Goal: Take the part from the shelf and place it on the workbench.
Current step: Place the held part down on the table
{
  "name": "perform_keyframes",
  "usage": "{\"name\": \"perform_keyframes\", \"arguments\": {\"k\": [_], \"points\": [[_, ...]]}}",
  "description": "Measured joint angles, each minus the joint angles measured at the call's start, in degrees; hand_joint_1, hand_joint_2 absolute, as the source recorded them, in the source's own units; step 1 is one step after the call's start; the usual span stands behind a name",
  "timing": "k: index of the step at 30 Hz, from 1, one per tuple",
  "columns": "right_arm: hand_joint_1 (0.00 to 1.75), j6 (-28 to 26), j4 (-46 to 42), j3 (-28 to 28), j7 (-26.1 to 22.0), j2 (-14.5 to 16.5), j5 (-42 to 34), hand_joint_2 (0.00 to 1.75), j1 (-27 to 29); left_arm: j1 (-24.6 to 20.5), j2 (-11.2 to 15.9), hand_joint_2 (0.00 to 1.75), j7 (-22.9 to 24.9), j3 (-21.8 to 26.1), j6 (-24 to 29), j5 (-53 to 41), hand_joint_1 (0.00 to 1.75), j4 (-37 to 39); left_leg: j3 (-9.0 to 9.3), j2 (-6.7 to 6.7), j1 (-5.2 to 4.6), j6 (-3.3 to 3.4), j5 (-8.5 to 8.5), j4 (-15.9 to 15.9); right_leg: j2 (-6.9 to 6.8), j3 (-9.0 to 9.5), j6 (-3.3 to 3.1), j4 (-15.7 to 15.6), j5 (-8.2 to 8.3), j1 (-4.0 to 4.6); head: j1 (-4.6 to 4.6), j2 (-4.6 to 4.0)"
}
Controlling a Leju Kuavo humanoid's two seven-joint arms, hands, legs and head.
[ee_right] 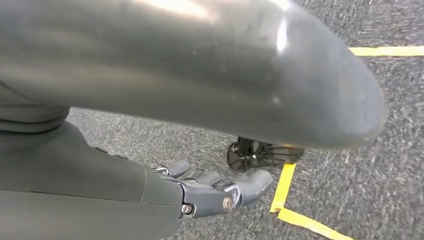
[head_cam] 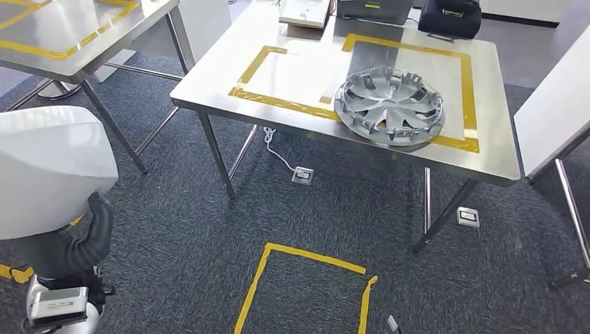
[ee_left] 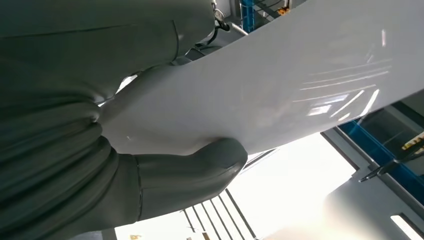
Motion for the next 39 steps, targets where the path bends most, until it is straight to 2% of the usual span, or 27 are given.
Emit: {"name": "perform_keyframes", "arguments": {"k": [2,3,4,6,7,8,9,10,12,13,16,18,19,21,22,23,24,26,27,28,31,33,35,36,37,38,39], "points": [[0.0,-0.01,0.0,-0.21,0.14,0.02,-0.01,0.0,-0.01,0.19,0.1,1.75,-0.05,-0.02,0.11,-0.05,1.75,-0.23,0.44,-0.1,0.09,0.7,-0.18,-0.39,-0.06,-0.26,0.61,1.19,-0.89,-0.15,0.12,0.0],[0.0,0.01,0.0,-0.27,0.14,0.03,0.02,0.0,-0.02,0.25,0.13,1.75,-0.09,-0.02,0.18,-0.09,1.75,-0.37,0.77,-0.08,0.18,1.02,-0.28,-0.6,-0.06,-1.29,0.87,3.4,-1.94,-0.22,0.19,0.0],[0.0,0.03,0.0,-0.32,0.1,0.04,0.09,0.0,-0.01,0.36,0.12,1.75,-0.1,-0.03,0.26,-0.11,1.75,-0.5,1.05,-0.05,0.21,1.29,-0.44,-0.72,-0.05,-3.08,1.08,6.79,-3.33,-0.3,0.27,0.0],[0.0,0.05,0.0,-0.33,-0.08,0.05,0.25,0.0,0.11,0.66,0.13,1.75,-0.1,-0.03,0.38,-0.14,1.75,-0.59,1.4,-0.03,0.16,1.57,-0.87,-0.73,-0.05,-7.9,1.34,14.62,-5.8,-0.35,0.34,0.0],[0.0,0.04,0.0,-0.34,-0.16,0.05,0.32,0.0,0.22,0.83,0.14,1.75,-0.1,-0.03,0.41,-0.15,1.75,-0.6,1.6,-0.07,0.13,1.58,-1.12,-0.7,-0.05,-9.68,1.39,16.81,-5.82,-0.39,0.34,0.0],[0.0,0.04,0.0,-0.35,-0.24,0.04,0.35,0.0,0.32,0.95,0.15,1.75,-0.09,-0.03,0.45,-0.16,1.75,-0.61,1.86,-0.13,0.13,1.53,-1.38,-0.65,-0.05,-10.46,1.4,16.88,-4.7,-0.43,0.37,0.0],[0.0,0.07,0.0,-0.35,-0.3,0.03,0.39,0.0,0.36,1.02,0.16,1.75,-0.08,-0.03,0.5,-0.16,1.75,-0.66,2.23,-0.2,0.14,1.41,-1.7,-0.58,-0.05,-10.0,1.37,14.53,-2.46,-0.51,0.39,0.0],[0.0,0.08,0.0,-0.35,-0.36,0.02,0.48,0.0,0.36,1.04,0.17,1.75,-0.08,-0.03,0.58,-0.18,1.75,-0.76,2.63,-0.27,0.16,1.22,-2.06,-0.5,-0.06,-8.6,1.3,10.51,0.29,-0.59,0.4,0.0],[0.0,0.2,0.0,-0.35,-0.4,0.01,0.79,0.0,0.28,1.2,0.19,1.75,-0.03,-0.03,0.92,-0.43,1.75,-1.18,3.16,-0.37,0.0,0.62,-2.78,-0.32,-0.03,-5.6,1.03,3.37,3.4,-0.54,0.39,0.0],[0.0,0.3,0.0,-0.35,-0.35,0.01,0.98,0.0,0.25,1.45,0.19,1.75,0.0,-0.02,1.13,-0.68,1.75,-1.49,3.24,-0.39,-0.08,0.3,-3.03,-0.31,-0.01,-4.82,0.81,1.67,3.7,-0.45,0.37,0.0],[0.0,0.64,0.0,-0.35,-0.08,0.01,1.34,0.0,0.29,2.81,0.19,1.75,0.11,0.02,1.62,-1.57,1.75,-2.64,3.53,-0.41,0.01,-0.7,-3.38,-0.58,0.08,-4.29,-0.24,0.9,3.28,-0.29,0.37,0.0],[0.0,0.81,0.0,-0.35,0.13,0.0,1.39,0.0,0.28,3.49,0.23,1.75,0.14,0.13,1.72,-1.97,1.75,-3.31,2.72,-0.3,0.12,-1.34,-4.59,1.6,0.04,-3.6,-1.08,0.5,3.11,-0.4,0.24,0.0],[0.0,0.86,0.0,-0.35,0.25,-0.01,1.39,0.0,0.25,3.77,0.28,1.75,0.15,0.25,1.74,-2.09,1.75,-3.51,1.3,-0.23,0.19,-1.56,-5.86,4.48,-0.01,-3.21,-1.45,0.37,2.93,-0.44,0.17,0.0],[0.0,0.89,0.0,-0.35,0.36,-0.03,1.41,0.0,0.2,4.38,0.41,1.75,0.15,0.45,1.75,-2.21,1.75,-3.64,-3.13,-0.16,0.22,-1.84,-8.7,12.41,-0.07,-2.61,-1.92,0.35,2.4,-0.32,0.1,0.0],[0.0,0.89,0.0,-0.35,0.38,-0.03,1.46,0.0,0.22,4.73,0.49,1.75,0.16,0.53,1.75,-2.24,1.75,-3.63,-5.06,-0.15,0.22,-1.88,-9.14,15.29,-0.06,-2.31,-2.01,0.35,2.13,-0.24,0.09,0.0],[0.0,0.91,0.0,-0.35,0.33,-0.03,1.53,0.0,0.27,5.0,0.56,1.75,0.16,0.58,1.76,-2.24,1.75,-3.64,-6.1,-0.15,0.22,-1.83,-8.48,16.23,-0.03,-1.96,-2.02,0.36,1.85,-0.17,0.09,0.0],[0.0,0.92,0.0,-0.35,0.28,-0.03,1.63,0.0,0.31,5.17,0.63,1.75,0.16,0.66,1.79,-2.25,1.75,-3.65,-6.01,-0.15,0.2,-1.7,-6.75,14.94,0.0,-1.55,-2.0,0.36,1.55,-0.11,0.09,0.0],[0.0,0.96,0.0,-0.35,0.21,-0.03,1.81,0.0,0.34,5.31,0.7,1.75,0.12,0.93,1.88,-2.27,1.75,-3.77,-3.03,-0.11,0.06,-1.12,-1.94,7.27,0.05,-0.65,-1.83,0.37,0.85,-0.04,0.1,0.0],[0.0,0.96,0.0,-0.35,0.21,-0.03,1.85,0.0,0.31,5.35,0.72,1.75,0.09,1.09,1.91,-2.3,1.75,-3.86,-1.35,-0.1,-0.09,-0.8,-0.53,3.59,0.09,-0.37,-1.61,0.44,0.48,0.03,0.08,0.0],[0.0,0.95,0.0,-0.35,0.21,-0.03,1.84,0.0,0.28,5.43,0.73,1.75,0.06,1.23,1.93,-2.33,1.75,-3.97,-0.19,-0.09,-0.23,-0.49,0.14,1.08,0.11,-0.24,-1.35,0.47,0.2,0.09,0.09,0.0],[0.0,0.94,0.0,-0.37,0.22,-0.03,1.67,0.0,0.22,5.77,0.74,1.75,-0.07,1.46,1.92,-2.38,1.75,-4.15,0.5,-0.21,-0.33,0.28,-0.35,-0.24,0.1,-0.2,-0.49,0.4,-0.3,0.06,0.16,0.0],[0.0,0.97,0.0,-0.38,0.2,-0.03,1.57,0.0,0.2,5.85,0.73,1.75,-0.14,1.56,1.86,-2.39,1.75,-4.22,1.09,-0.21,-0.12,0.86,-0.42,-0.82,0.08,-0.79,0.17,2.04,-1.36,-0.01,0.24,0.0],[0.0,1.02,0.0,-0.38,0.17,-0.02,1.58,0.0,0.17,5.88,0.71,1.75,-0.19,1.6,1.78,-2.43,1.75,-4.26,1.64,-0.09,-0.02,1.32,-0.66,-1.14,0.08,-4.03,0.76,8.15,-4.05,-0.13,0.33,0.0],[0.0,1.02,0.0,-0.38,0.16,-0.02,1.61,0.0,0.21,5.91,0.71,1.75,-0.2,1.61,1.76,-2.44,1.75,-4.26,1.76,-0.03,-0.03,1.45,-0.89,-1.1,0.08,-6.57,1.0,12.32,-5.5,-0.24,0.35,0.0],[0.0,1.02,0.0,-0.38,0.17,-0.03,1.67,0.0,0.29,5.97,0.71,1.75,-0.2,1.61,1.74,-2.45,1.75,-4.25,1.88,-0.02,-0.02,1.48,-1.13,-1.03,0.08,-8.83,1.19,15.65,-6.21,-0.36,0.36,0.0],[0.0,1.0,0.0,-0.38,0.18,-0.05,1.71,0.0,0.39,6.03,0.71,1.75,-0.2,1.61,1.74,-2.46,1.75,-4.25,2.07,-0.04,0.01,1.42,-1.42,-0.94,0.07,-10.24,1.36,17.12,-5.76,-0.51,0.37,0.0],[0.0,0.99,0.0,-0.38,0.19,-0.07,1.75,0.0,0.47,6.06,0.71,1.75,-0.2,1.61,1.73,-2.46,1.75,-4.25,2.37,-0.09,0.07,1.29,-1.74,-0.85,0.07,-10.49,1.5,16.27,-4.13,-0.67,0.38,0.0]]}}
